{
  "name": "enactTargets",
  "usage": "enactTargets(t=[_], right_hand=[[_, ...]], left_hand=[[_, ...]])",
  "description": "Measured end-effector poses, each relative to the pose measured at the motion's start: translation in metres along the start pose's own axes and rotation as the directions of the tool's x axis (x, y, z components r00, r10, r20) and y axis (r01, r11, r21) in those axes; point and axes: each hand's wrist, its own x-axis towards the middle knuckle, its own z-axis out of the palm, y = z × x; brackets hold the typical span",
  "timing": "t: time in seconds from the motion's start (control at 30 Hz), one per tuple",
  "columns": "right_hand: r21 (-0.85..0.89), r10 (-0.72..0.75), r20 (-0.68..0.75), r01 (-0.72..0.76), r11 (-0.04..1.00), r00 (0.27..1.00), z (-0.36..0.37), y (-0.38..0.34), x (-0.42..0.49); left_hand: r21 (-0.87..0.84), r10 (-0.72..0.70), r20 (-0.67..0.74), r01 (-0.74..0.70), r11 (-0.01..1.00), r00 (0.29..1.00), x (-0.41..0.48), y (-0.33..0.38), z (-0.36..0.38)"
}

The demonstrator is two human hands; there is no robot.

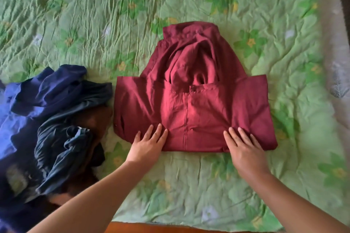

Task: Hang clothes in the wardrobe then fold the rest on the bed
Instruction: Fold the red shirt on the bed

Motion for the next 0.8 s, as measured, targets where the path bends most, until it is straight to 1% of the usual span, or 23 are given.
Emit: enactTargets(t=[0.07,0.1,0.13,0.2,0.27,0.3,0.33,0.4,0.47,0.53,0.57,0.6,0.63,0.7,0.77,0.8], right_hand=[[0.007,0.013,0.081,-0.014,1.000,0.997,0.003,-0.004,-0.015],[0.012,0.023,0.098,-0.024,1.000,0.995,0.005,-0.005,-0.018],[0.025,0.029,0.087,-0.031,0.999,0.996,0.005,-0.006,-0.017],[0.068,0.016,0.011,-0.017,0.998,1.000,0.003,-0.007,-0.002],[0.084,-0.006,-0.105,0.015,0.996,0.994,-0.005,-0.008,0.026],[0.074,-0.019,-0.161,0.031,0.997,0.987,-0.010,-0.010,0.044],[0.058,-0.036,-0.204,0.049,0.997,0.978,-0.015,-0.013,0.063],[0.022,-0.073,-0.227,0.081,0.997,0.971,-0.021,-0.021,0.097],[-0.027,-0.083,-0.192,0.079,0.996,0.978,-0.020,-0.022,0.120],[-0.059,-0.020,-0.135,0.012,0.998,0.991,-0.013,-0.014,0.130],[-0.062,0.024,-0.121,-0.032,0.998,0.992,-0.011,-0.009,0.131],[-0.070,0.052,-0.125,-0.061,0.996,0.991,-0.012,-0.005,0.132],[-0.083,0.056,-0.138,-0.068,0.994,0.989,-0.015,-0.003,0.134],[-0.109,0.011,-0.184,-0.031,0.994,0.983,-0.026,0.000,0.140],[-0.112,-0.044,-0.210,0.021,0.994,0.977,-0.039,0.008,0.146],[-0.096,-0.064,-0.198,0.046,0.994,0.978,-0.045,0.013,0.148]], left_hand=[[0.001,0.010,0.034,-0.010,1.000,0.999,-0.012,0.007,0.007],[-0.007,0.022,0.012,-0.022,1.000,1.000,-0.015,0.008,0.008],[-0.032,0.035,-0.045,-0.036,0.999,0.998,-0.017,0.007,0.006],[-0.109,0.036,-0.241,-0.064,0.992,0.970,-0.008,0.001,-0.005],[-0.125,0.018,-0.423,-0.078,0.989,0.906,0.013,-0.009,-0.018],[-0.111,0.006,-0.473,-0.066,0.992,0.881,0.026,-0.012,-0.026],[-0.091,-0.003,-0.494,-0.048,0.995,0.869,0.041,-0.015,-0.033],[-0.039,0.001,-0.483,-0.023,0.999,0.876,0.069,-0.018,-0.045],[0.003,0.009,-0.408,-0.009,1.000,0.913,0.090,-0.022,-0.049],[-0.012,-0.017,-0.306,0.014,1.000,0.952,0.102,-0.029,-0.047],[-0.013,-0.027,-0.283,0.025,1.000,0.959,0.105,-0.032,-0.046],[0.006,-0.031,-0.291,0.035,0.999,0.956,0.106,-0.035,-0.046],[0.033,-0.028,-0.328,0.041,0.999,0.944,0.106,-0.037,-0.050],[0.051,-0.011,-0.429,0.036,0.998,0.903,0.107,-0.042,-0.066],[0.061,0.009,-0.476,0.023,0.998,0.879,0.110,-0.052,-0.084],[0.063,0.011,-0.484,0.022,0.998,0.875,0.110,-0.058,-0.091]])
